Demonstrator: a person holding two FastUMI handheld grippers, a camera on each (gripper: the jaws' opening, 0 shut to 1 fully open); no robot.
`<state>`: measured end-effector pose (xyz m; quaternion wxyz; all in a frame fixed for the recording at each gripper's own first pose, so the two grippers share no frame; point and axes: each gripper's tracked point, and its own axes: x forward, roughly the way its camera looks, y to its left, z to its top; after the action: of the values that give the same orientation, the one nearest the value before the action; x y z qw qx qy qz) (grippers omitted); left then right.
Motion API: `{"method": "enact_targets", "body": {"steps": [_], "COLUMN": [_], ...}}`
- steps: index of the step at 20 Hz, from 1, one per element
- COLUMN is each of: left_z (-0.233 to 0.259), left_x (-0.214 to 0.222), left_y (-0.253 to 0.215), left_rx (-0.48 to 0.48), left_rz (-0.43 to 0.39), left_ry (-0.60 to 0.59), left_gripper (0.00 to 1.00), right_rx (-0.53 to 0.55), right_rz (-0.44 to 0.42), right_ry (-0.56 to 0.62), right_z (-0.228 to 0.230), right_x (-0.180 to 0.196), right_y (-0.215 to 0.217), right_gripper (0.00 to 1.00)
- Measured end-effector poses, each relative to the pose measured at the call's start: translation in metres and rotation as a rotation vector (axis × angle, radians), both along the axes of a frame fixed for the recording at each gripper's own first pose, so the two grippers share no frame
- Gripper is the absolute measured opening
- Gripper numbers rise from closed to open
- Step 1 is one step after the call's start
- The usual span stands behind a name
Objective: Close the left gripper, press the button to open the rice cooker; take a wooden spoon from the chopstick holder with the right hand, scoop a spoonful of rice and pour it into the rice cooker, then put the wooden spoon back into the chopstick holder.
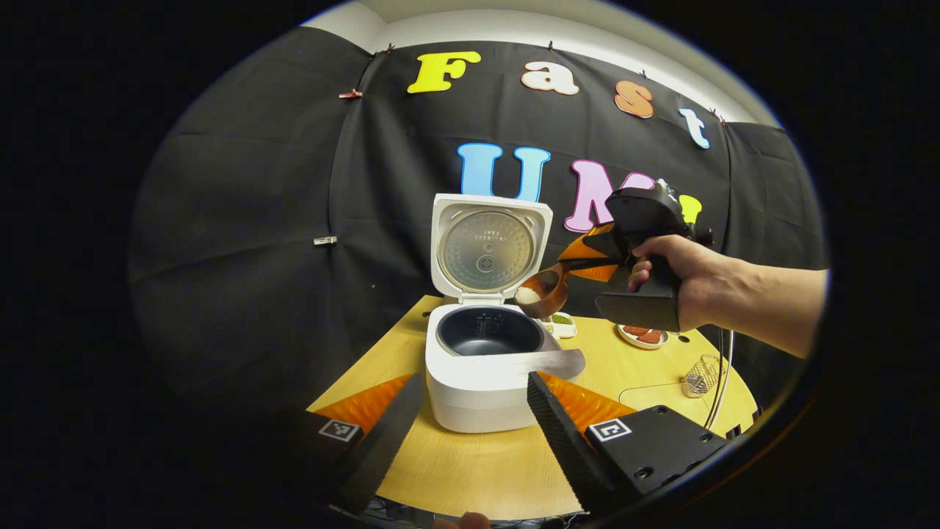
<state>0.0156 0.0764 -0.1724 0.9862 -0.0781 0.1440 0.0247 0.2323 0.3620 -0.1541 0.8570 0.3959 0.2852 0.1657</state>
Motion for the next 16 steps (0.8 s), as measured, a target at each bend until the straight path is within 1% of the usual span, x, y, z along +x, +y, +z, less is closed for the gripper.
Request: {"method": "enact_targets", "body": {"steps": [3, 8, 10, 14, 16], "left_z": [-0.006, -0.014, -0.015, -0.019, -0.022], "left_x": [0.003, 0.009, 0.01, 0.01, 0.011], "left_y": [0.005, 0.011, 0.014, 0.022, 0.023], "left_rx": [-0.011, -0.024, -0.021, -0.016, -0.02], "left_rz": [0.01, 0.028, 0.035, 0.049, 0.051], "left_ry": [0.005, 0.009, 0.008, 0.008, 0.011], "left_gripper": [0.97, 0.96, 0.95, 0.95, 0.95], "right_rx": [-0.136, -0.304, -0.348, -0.403, -0.454], "right_rz": [0.052, 0.127, 0.151, 0.187, 0.216], "right_ry": [-0.094, -0.216, -0.236, -0.263, -0.306], "right_z": [-0.002, -0.006, -0.013, -0.022, -0.023], "right_x": [0.004, 0.006, 0.007, 0.005, 0.006], "right_y": [0.016, 0.04, 0.046, 0.058, 0.065], "right_gripper": [0.1, 0.1, 0.1, 0.1, 0.1]}}
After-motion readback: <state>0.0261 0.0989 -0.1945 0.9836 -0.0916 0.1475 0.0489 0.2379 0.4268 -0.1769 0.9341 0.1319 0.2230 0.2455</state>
